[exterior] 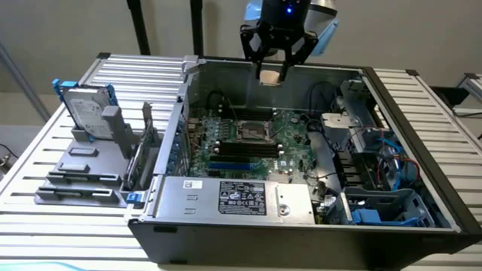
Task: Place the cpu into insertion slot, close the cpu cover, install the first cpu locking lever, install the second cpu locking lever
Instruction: 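Place the cpu into insertion slot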
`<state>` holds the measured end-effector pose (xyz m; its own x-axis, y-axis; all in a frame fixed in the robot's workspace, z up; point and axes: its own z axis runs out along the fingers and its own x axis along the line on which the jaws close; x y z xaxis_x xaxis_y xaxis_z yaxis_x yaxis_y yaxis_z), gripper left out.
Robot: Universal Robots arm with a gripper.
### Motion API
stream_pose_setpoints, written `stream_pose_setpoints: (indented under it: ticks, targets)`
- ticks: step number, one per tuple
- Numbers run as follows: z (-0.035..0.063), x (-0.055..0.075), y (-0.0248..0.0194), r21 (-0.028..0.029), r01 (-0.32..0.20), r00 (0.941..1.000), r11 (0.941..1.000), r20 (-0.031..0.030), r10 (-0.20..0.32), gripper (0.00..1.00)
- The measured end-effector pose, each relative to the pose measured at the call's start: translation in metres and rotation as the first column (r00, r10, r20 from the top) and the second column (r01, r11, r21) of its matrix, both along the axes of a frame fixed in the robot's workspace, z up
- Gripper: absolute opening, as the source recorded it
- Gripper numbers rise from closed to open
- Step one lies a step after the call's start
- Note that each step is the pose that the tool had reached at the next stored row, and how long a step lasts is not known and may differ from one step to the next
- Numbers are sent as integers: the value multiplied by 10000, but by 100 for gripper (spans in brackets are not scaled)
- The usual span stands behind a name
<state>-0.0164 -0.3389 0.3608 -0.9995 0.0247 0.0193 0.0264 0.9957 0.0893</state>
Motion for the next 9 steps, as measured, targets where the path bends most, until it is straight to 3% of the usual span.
stream_pose_setpoints:
  ticks: [9]
  targets:
    - [0,0,0,0,0,10000,10000,0,0,54]
